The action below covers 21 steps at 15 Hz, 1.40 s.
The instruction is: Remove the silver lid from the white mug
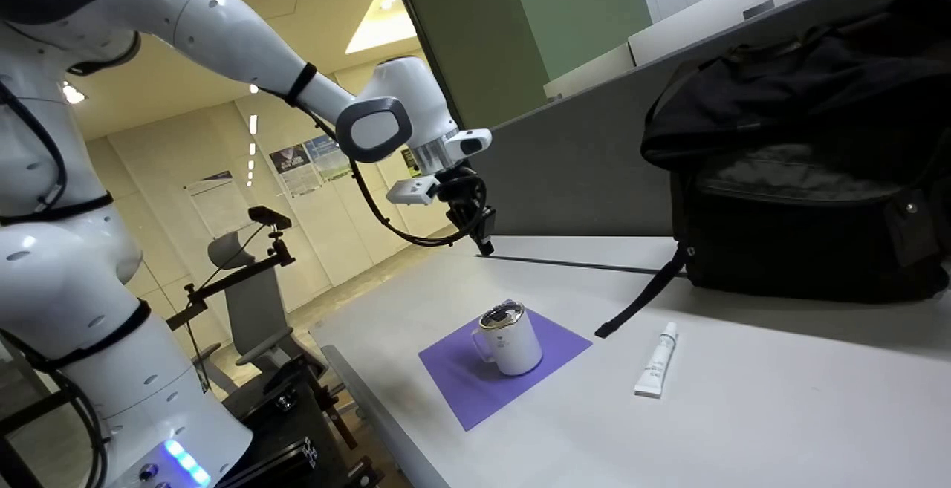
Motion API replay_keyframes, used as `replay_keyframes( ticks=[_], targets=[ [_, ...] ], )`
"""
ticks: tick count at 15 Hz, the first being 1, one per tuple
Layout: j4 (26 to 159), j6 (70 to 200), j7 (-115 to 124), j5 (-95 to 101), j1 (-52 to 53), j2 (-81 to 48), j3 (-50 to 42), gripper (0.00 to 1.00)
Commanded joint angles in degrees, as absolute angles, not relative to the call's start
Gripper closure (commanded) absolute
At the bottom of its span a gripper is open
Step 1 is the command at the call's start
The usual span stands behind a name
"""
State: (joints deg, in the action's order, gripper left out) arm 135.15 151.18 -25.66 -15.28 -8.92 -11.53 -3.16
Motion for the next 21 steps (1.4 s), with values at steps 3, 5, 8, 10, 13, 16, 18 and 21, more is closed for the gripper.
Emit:
replay_keyframes(
  ticks=[3,5,8,10,13,16,18,21],
  targets=[
    [135.53,152.19,-26.12,-15.77,-10.03,-12.4,-1.79,1.0],
    [135.69,152.51,-26.2,-15.75,-10.21,-13.33,-1.52,1.0],
    [135.64,152.96,-26.05,-15.54,-10.76,-15.39,-1.14,1.0],
    [135.6,152.92,-25.87,-15.25,-11.29,-17.01,-0.86,1.0],
    [135.4,152.68,-25.63,-14.87,-12.12,-19.13,-0.42,1.0],
    [135.21,152.59,-25.6,-14.73,-13.15,-20.64,0.04,1.0],
    [134.9,152.26,-25.71,-14.87,-13.86,-21.45,0.33,1.0],
    [134.8,152.34,-25.73,-14.91,-14.75,-22.03,0.7,1.0]
  ],
)
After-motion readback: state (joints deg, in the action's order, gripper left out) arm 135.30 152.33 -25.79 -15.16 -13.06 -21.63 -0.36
